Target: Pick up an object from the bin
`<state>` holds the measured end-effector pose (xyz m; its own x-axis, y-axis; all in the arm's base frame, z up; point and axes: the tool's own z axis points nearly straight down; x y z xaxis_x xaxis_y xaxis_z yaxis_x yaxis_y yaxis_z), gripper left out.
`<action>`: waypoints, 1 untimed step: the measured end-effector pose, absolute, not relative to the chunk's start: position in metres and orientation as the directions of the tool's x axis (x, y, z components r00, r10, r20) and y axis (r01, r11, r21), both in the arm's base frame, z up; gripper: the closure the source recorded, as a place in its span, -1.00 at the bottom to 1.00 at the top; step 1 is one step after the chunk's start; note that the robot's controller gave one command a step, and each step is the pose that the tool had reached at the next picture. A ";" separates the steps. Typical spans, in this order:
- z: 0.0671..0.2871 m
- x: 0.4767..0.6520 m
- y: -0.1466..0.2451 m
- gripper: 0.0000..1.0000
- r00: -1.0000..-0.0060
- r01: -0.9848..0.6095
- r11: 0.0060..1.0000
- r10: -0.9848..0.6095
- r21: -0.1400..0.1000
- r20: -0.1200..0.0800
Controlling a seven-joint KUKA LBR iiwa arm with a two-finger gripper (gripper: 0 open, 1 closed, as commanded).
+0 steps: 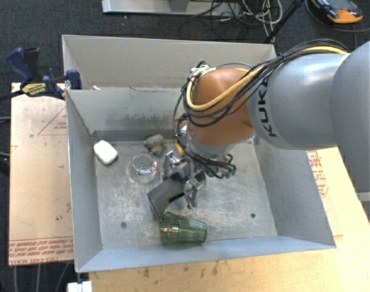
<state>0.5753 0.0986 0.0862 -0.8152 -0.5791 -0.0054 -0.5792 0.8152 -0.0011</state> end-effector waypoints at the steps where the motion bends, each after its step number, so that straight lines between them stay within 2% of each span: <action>1: 0.086 0.575 0.099 1.00 -0.815 -0.579 0.815 -0.579 -0.001 -0.005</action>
Offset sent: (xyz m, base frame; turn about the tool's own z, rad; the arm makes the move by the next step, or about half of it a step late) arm 0.0002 0.0001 0.1002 -0.0001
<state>0.5753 0.0986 0.0862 -0.8152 -0.5791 -0.0054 -0.5792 0.8152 -0.0011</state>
